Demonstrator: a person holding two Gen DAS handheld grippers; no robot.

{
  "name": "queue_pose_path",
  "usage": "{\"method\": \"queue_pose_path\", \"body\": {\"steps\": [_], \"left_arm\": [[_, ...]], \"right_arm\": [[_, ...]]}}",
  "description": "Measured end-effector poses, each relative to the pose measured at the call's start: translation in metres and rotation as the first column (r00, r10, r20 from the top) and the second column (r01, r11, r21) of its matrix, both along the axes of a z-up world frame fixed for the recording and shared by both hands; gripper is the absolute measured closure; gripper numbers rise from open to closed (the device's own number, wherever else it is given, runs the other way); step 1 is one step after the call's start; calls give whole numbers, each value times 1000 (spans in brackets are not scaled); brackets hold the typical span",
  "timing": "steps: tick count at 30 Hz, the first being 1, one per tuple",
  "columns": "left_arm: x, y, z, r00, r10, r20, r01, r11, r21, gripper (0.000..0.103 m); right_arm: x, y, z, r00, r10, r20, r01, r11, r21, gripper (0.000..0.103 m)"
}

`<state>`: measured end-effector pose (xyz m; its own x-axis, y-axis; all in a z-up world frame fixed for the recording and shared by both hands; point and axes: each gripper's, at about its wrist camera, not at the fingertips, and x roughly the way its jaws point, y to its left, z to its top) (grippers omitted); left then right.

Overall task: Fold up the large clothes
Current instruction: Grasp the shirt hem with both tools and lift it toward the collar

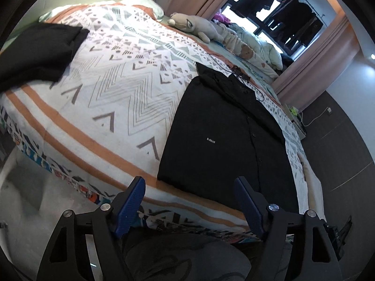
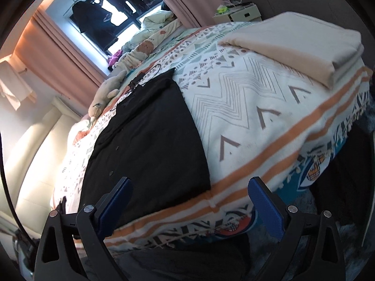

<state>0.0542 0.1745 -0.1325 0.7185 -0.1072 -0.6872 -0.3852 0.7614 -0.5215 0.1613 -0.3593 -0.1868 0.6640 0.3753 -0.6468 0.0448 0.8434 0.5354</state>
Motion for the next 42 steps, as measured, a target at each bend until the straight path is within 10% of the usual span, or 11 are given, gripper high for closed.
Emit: {"method": "queue_pose_path", "body": {"steps": [21, 33, 42], "left_arm": [[44, 27, -60, 994, 9, -107, -29, 981, -193, 54], [46, 42, -73, 987, 18, -158, -62, 958, -280, 54], [57, 40, -76, 999, -14, -42, -6, 903, -431, 54]], "right_arm": [[49, 9, -74, 988, 82, -131, -49, 970, 240, 59], [70, 8, -60, 991, 97, -97, -65, 954, 292, 61], [75, 8, -81, 980, 142, -137, -85, 930, 358, 61]]}}
